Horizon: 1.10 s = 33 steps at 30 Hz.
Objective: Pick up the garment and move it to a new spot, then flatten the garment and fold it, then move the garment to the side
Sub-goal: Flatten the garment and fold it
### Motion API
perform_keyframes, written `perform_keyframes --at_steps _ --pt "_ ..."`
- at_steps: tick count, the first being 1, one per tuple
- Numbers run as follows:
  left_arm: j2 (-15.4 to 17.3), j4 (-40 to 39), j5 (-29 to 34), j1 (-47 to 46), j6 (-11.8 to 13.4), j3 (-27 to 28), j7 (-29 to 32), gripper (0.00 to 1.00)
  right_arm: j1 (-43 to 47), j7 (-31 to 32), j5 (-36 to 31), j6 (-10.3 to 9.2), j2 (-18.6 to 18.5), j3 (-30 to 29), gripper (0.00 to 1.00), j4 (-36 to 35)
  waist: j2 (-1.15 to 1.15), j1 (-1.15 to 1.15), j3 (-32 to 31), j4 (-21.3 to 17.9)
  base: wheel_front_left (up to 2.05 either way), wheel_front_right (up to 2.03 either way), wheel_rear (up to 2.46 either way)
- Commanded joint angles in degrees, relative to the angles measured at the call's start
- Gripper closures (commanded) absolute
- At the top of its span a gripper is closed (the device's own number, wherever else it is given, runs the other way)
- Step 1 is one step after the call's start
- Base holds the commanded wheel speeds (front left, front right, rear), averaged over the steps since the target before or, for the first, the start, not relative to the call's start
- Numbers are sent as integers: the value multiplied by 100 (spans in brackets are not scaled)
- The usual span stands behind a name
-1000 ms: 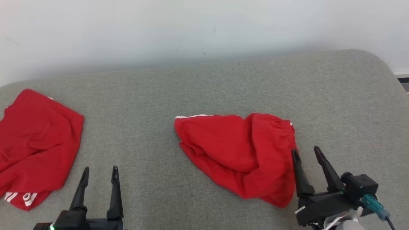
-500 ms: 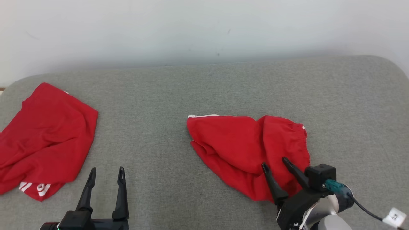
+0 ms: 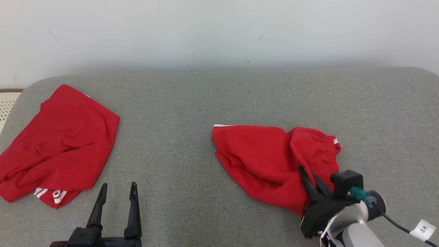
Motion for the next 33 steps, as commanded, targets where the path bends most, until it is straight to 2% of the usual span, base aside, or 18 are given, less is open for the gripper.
perform_keyframes --at_steps 1,4,8,13,25,33 --pt "-9 17 49 101 -18 22 -24 0 -46 -73 -17 2 -26 4 100 -46 0 0 -7 4 0 0 0" --pt "-60 36 86 104 -68 68 -24 0 -259 -232 41 2 -98 35 100 -163 0 0 -25 7 0 0 0" --pt "-118 63 125 108 -144 111 -24 0 -701 -121 136 2 -258 142 100 -101 0 0 -50 13 0 0 0" --pt "-186 104 169 49 -247 97 -24 0 -1498 18 295 2 -471 306 100 376 0 0 -23 74 0 0 0" --pt "-346 330 221 -195 -502 -150 -24 0 -3195 -302 863 2 -605 395 100 2894 0 0 163 578 0 0 0" --pt "-400 435 217 -344 -585 -391 -24 0 -3901 -1081 561 2 -742 -196 100 4473 0 0 309 928 0 0 0"
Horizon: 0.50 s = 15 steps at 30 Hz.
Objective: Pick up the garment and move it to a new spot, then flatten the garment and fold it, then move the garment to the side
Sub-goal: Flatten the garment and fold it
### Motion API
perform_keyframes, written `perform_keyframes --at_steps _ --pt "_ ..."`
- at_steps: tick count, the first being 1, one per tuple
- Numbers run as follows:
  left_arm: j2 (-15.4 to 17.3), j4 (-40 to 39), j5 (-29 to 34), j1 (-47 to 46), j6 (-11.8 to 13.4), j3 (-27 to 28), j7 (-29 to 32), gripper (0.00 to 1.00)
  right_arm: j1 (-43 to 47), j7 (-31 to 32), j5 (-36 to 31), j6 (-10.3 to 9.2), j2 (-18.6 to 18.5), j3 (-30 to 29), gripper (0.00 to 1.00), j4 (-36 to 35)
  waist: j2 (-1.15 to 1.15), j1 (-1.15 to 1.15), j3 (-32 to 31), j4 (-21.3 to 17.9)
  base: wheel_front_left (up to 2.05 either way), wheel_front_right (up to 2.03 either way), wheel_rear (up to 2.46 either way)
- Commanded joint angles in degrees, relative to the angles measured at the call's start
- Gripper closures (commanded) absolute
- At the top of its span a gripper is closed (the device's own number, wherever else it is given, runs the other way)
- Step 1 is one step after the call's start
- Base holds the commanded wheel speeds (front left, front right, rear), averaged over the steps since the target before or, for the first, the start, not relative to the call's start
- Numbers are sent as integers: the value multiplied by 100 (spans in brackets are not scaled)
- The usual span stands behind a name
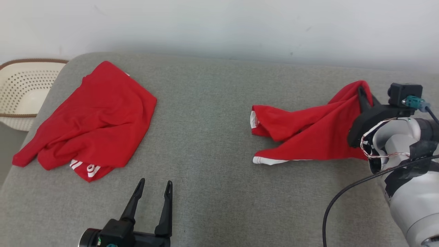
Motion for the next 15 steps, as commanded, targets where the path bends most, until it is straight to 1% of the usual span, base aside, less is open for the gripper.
perform_keyframes --at_steps 1,5,7,12,15 --pt "-1 26 1 -59 -27 -24 -24 0 -77 -67 -94 2 15 -58 100 141 -1 0 94 124 0 0 0" --pt "-12 47 -24 -94 -2 -81 -24 0 -222 -168 -341 2 112 -221 100 529 -1 0 130 171 0 0 0" --pt "-12 55 -31 -86 22 -75 -24 0 -269 -195 -434 2 149 -263 0 585 -1 0 134 153 0 0 0" --pt "-14 73 -18 -70 41 -40 -24 0 -216 -218 -556 2 254 -292 0 498 -1 0 102 78 0 0 0" --pt "-15 76 3 -68 45 -23 -24 0 -45 -211 -591 2 259 -366 0 122 -1 0 53 -1 0 0 0"
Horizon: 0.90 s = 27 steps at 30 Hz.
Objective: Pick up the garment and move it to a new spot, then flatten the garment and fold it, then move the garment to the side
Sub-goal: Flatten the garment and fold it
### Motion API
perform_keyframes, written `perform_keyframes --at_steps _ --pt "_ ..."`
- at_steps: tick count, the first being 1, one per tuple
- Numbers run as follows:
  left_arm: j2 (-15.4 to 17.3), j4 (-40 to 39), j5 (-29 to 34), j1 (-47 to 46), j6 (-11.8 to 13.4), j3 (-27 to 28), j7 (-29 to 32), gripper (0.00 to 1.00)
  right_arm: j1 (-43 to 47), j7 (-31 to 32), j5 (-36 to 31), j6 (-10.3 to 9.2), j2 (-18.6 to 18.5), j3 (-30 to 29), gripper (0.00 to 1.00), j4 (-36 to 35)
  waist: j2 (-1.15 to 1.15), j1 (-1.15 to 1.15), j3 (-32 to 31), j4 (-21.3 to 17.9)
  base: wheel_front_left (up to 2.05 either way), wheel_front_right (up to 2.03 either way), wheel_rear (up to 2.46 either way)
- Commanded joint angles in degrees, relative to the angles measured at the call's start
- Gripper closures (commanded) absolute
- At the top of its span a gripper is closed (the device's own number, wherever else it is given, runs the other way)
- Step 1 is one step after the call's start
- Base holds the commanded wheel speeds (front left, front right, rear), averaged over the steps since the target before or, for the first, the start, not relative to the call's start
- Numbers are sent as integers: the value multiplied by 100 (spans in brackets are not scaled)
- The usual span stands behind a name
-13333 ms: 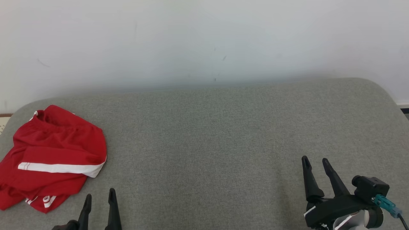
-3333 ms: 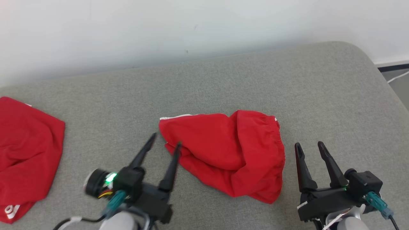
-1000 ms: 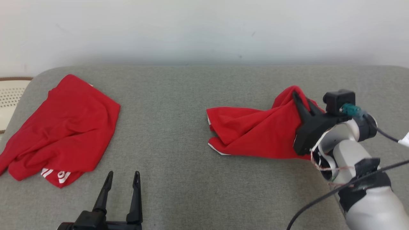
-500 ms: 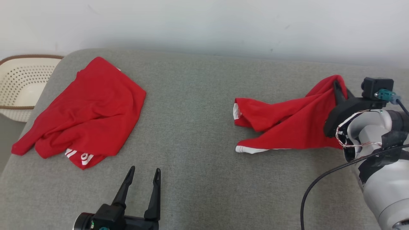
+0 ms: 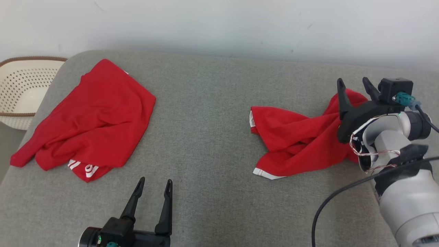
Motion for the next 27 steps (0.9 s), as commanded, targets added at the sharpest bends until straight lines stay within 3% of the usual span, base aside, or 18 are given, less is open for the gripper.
perform_keyframes --at_steps 1,16,27 --pt "1 14 13 9 26 10 -24 0 208 -13 -4 2 20 -23 0 -172 0 0 -55 -67 0 0 0" --pt "0 -56 102 279 19 230 -24 0 2198 -16 607 2 -88 217 0 -3239 0 0 -347 -540 0 0 0" --pt "1 -105 156 379 20 407 -24 0 3621 -16 303 2 -13 88 0 -4769 0 0 -344 -897 0 0 0"
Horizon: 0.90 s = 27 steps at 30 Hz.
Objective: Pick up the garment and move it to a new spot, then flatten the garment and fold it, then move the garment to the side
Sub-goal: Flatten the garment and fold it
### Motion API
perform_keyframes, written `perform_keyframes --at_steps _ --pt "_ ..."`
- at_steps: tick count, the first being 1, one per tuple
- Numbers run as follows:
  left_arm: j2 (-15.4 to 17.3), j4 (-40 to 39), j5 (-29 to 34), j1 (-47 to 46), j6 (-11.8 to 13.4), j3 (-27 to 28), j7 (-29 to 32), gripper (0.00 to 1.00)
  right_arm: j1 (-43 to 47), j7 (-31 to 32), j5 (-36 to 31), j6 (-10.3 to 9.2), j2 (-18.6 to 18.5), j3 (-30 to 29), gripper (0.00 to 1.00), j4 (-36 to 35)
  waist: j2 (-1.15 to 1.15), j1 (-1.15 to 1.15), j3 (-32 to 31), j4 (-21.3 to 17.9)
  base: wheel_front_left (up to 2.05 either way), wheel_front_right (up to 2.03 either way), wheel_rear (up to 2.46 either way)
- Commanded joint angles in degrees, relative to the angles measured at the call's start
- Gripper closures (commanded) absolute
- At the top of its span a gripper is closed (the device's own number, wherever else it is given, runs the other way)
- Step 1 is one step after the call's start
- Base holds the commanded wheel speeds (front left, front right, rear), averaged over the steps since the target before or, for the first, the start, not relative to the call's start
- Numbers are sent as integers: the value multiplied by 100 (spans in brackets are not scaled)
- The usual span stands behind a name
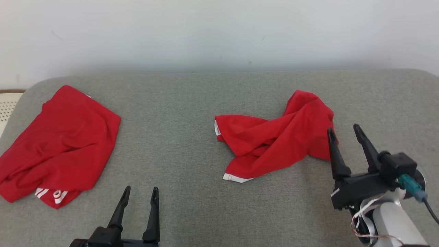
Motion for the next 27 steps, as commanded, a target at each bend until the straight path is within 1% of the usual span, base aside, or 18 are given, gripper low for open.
perform_keyframes --at_steps 1,5,11,18,22,25,27 --pt "3 -3 52 74 9 42 -24 0 212 -16 -93 2 44 -54 0 -130 0 0 10 -94 0 0 0" --pt "4 30 89 90 -2 107 -24 0 610 -16 -320 2 191 -310 0 -425 0 0 -6 -171 0 0 0" --pt "4 56 117 71 -8 190 -24 0 1169 103 -641 2 569 -540 0 -909 0 0 10 -251 0 0 0" --pt "4 85 120 -62 -91 229 -24 0 1383 241 -706 2 731 -606 0 -1211 0 0 46 -329 0 0 0" --pt "3 186 106 -216 -272 137 -24 0 1406 288 -702 2 774 -590 0 -1297 0 0 92 -388 0 0 0" --pt "4 389 44 -407 -442 21 -24 0 1351 296 -659 2 786 -539 0 -1302 0 0 141 -463 0 0 0" --pt "4 656 21 -523 -576 -96 -24 0 1309 293 -646 2 792 -489 0 -1289 0 0 178 -537 0 0 0"
